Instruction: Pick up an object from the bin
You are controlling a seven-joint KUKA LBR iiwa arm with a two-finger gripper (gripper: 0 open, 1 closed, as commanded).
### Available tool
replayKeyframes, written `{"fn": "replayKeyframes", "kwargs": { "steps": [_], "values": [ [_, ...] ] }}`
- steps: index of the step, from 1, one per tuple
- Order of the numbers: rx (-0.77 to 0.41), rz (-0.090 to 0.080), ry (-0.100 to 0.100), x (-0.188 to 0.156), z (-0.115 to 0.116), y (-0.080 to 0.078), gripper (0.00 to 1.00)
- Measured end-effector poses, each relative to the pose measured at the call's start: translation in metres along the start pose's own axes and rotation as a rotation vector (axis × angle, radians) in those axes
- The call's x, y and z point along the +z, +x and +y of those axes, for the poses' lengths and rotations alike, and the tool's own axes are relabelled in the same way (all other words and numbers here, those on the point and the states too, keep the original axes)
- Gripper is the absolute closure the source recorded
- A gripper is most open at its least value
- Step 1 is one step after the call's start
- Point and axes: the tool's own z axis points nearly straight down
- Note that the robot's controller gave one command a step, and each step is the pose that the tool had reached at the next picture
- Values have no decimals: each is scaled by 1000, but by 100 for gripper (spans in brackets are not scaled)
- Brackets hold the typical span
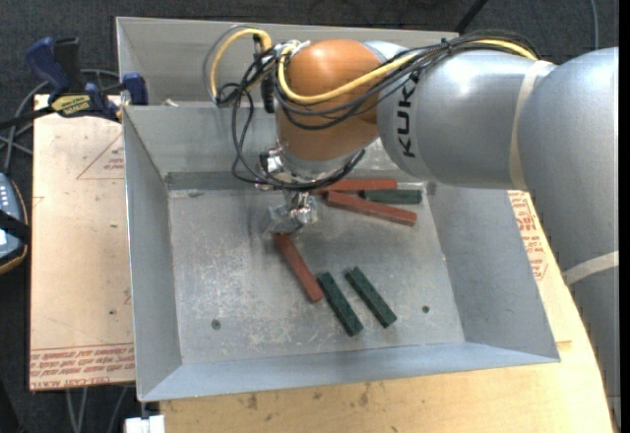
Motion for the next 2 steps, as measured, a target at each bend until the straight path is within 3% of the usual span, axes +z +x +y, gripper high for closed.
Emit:
{"fn": "replayKeyframes", "kwargs": {
  "steps": [1, 2],
  "values": [
    [2, 0, -2, 1, 1, 1, 0],
    [147, -1, -3, -56, 41, -46, 0]
  ]
}}
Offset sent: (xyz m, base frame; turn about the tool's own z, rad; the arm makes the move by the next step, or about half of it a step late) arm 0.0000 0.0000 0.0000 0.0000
